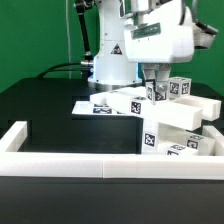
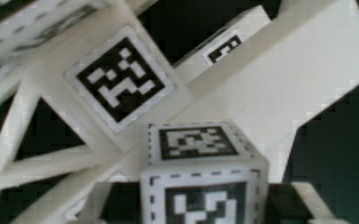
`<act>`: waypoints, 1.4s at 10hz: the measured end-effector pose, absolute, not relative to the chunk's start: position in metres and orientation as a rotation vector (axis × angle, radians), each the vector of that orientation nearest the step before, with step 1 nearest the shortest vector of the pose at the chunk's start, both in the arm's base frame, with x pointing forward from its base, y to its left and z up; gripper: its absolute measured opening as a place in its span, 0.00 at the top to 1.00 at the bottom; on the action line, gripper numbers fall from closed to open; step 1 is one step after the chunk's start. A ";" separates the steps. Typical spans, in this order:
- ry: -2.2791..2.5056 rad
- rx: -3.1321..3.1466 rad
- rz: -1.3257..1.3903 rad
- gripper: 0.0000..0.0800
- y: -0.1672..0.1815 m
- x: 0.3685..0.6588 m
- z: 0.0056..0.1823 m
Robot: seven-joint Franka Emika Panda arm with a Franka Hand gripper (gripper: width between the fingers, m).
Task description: Assemble chair
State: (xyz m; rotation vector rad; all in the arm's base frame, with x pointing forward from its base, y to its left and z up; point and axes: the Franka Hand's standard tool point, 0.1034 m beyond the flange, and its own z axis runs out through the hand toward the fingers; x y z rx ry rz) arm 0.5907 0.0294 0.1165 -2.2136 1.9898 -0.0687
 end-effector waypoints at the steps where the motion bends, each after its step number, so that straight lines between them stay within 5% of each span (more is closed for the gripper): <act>1: 2.048 -2.157 -0.061 0.64 0.030 0.591 0.117; 7: 2.258 -1.924 -0.039 0.63 0.031 0.592 0.116; 9: 2.196 -1.997 -0.046 0.24 0.031 0.592 0.116; 14: 1.618 -2.505 -0.103 0.19 0.032 0.597 0.118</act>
Offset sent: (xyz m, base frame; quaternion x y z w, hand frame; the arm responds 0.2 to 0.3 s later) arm -0.0045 0.0033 -0.0012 -0.0100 0.0058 0.1594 0.9872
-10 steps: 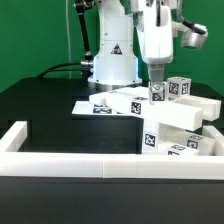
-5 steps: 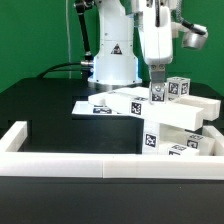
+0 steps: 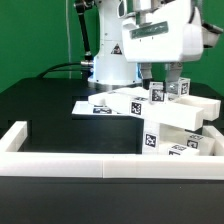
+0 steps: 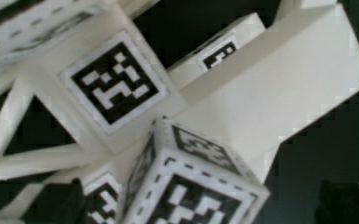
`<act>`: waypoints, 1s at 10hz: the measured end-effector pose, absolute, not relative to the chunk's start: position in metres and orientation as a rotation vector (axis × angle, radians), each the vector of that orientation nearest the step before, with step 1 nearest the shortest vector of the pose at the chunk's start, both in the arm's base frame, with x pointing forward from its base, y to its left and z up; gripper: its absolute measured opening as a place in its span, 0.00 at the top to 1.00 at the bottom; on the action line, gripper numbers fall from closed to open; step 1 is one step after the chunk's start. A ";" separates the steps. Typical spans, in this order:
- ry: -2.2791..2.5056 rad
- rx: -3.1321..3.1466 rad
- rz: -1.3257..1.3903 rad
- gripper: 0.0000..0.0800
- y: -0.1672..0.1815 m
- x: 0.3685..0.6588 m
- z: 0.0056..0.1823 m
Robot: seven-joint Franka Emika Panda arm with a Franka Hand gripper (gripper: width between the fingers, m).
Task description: Assemble chair
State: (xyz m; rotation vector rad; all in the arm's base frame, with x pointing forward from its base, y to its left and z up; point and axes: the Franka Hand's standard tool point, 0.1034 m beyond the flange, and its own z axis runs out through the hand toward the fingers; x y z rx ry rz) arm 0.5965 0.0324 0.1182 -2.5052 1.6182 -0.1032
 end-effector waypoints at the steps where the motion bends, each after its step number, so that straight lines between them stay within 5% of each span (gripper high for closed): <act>1: 1.501 -2.582 -0.115 0.19 0.032 0.597 0.118; 10: 0.529 -3.026 -0.186 0.19 0.034 0.597 0.117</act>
Offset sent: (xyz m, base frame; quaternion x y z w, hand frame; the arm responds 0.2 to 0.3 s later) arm 0.0003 0.0034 -0.0015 0.0046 0.0040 -0.2166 0.9762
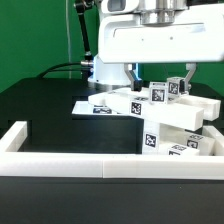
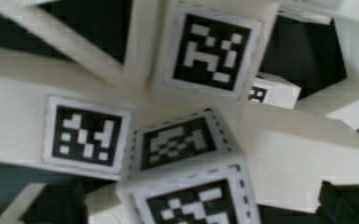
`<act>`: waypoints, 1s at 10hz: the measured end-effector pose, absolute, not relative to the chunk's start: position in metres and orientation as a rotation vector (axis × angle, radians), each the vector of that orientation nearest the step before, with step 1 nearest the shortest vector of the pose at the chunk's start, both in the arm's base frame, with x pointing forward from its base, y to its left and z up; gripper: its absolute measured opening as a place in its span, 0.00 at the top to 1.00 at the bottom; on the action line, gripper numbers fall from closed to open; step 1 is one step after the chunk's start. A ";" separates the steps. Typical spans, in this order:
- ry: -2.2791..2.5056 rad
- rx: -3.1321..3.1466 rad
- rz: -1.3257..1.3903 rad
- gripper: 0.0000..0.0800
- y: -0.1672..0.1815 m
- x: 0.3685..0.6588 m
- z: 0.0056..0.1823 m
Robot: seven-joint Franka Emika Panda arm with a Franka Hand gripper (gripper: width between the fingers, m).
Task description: Assemble chair
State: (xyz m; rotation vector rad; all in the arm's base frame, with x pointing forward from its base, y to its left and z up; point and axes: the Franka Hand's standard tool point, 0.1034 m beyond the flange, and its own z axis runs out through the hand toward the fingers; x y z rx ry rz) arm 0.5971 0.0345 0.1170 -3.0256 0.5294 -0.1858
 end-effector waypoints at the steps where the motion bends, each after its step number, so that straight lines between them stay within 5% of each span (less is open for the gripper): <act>1: 0.470 -3.038 -0.188 0.19 0.034 0.597 0.117; 2: 0.423 -3.047 -0.191 0.19 0.034 0.597 0.117; 4: 0.426 -3.046 -0.191 0.50 0.034 0.597 0.117; 5: 0.426 -3.046 -0.191 0.50 0.034 0.597 0.117; 6: 0.427 -3.047 -0.191 0.64 0.034 0.597 0.117; 10: 0.591 -3.009 -0.189 0.64 0.034 0.597 0.117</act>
Offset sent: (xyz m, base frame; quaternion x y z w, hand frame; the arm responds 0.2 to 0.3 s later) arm 0.0000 0.0000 0.0000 0.0000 0.0000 0.0000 1.0000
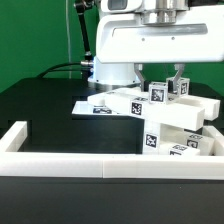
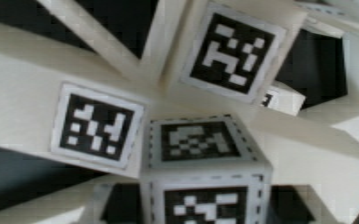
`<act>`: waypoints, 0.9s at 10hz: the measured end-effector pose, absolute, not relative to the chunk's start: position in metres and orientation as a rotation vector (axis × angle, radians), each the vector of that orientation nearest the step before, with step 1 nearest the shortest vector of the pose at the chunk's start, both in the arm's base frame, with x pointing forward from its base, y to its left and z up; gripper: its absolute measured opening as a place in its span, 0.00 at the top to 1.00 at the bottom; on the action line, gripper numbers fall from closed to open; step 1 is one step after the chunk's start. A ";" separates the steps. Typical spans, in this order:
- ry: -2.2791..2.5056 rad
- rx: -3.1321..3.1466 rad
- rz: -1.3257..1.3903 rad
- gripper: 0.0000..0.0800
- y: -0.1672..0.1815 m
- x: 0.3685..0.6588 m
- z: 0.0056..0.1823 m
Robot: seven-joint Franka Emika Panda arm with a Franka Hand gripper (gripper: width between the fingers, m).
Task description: Assemble chair
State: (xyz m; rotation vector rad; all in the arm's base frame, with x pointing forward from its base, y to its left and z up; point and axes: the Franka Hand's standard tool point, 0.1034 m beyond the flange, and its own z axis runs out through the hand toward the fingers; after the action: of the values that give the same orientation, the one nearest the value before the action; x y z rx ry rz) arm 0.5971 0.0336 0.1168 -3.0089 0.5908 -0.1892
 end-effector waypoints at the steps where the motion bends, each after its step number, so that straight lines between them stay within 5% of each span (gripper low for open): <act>1: 0.759 -2.961 -0.185 0.64 0.033 0.597 0.117; 9: 1.380 -2.695 -0.132 0.64 0.029 0.595 0.117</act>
Offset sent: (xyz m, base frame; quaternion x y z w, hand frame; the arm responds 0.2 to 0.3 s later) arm -0.0015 -0.0015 -0.0027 0.0149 -0.0011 0.2126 0.9770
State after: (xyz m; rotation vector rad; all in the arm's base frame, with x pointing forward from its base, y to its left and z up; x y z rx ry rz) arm 0.5950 0.0288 0.1166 -2.6947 1.3795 -0.1320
